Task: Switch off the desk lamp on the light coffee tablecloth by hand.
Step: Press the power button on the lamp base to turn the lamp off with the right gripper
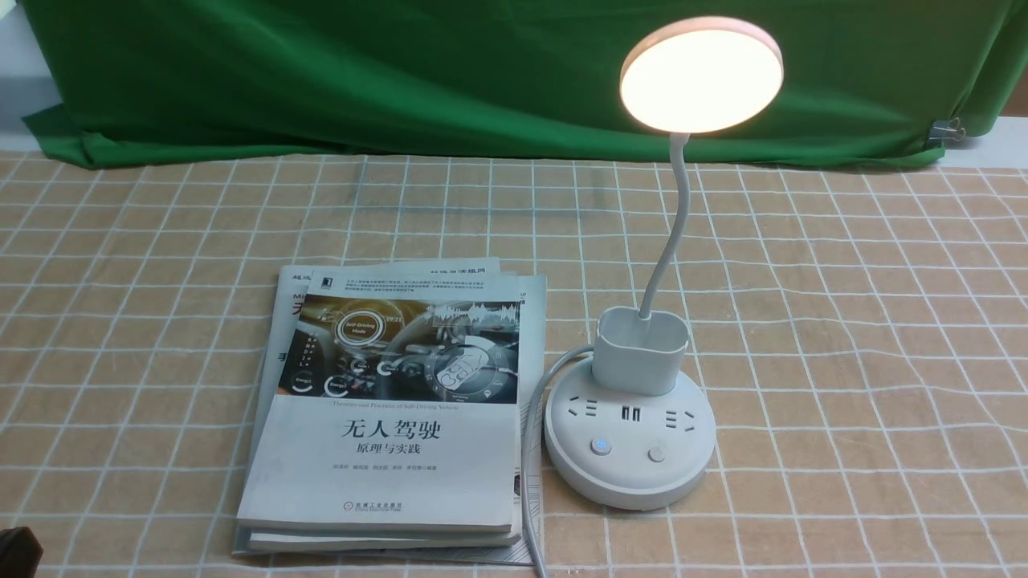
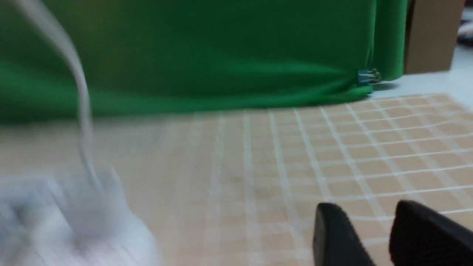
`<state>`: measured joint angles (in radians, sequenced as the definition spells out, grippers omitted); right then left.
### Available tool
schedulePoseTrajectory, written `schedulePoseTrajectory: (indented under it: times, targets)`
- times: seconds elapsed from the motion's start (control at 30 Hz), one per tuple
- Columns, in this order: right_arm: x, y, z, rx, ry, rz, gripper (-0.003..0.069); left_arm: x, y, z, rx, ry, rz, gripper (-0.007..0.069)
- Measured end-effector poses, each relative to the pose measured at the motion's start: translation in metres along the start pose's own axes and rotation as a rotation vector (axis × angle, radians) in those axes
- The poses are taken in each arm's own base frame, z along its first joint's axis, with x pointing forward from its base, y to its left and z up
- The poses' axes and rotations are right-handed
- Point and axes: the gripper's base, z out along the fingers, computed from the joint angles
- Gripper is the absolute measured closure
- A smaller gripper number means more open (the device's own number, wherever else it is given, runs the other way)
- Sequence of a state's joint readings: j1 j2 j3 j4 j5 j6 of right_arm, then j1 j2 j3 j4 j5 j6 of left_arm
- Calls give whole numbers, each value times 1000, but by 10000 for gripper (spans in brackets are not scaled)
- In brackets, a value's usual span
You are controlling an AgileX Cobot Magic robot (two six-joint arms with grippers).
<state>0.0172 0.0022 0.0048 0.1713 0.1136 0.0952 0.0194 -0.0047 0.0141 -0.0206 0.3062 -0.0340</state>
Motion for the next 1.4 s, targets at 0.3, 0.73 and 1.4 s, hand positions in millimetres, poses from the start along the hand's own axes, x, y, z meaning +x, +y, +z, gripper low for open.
schedulePoseTrajectory:
  times: [0.3,0.73,1.4]
  targets:
    - [-19,1,-2,-60,-201,431,419,0,0,0,0,0,0,621]
    - [-94,47,20,-108,546,-31,612,0,0,0,0,0,0,621]
    - [-7,150,150,-200,1190,-230,611,0,0,0,0,0,0,621]
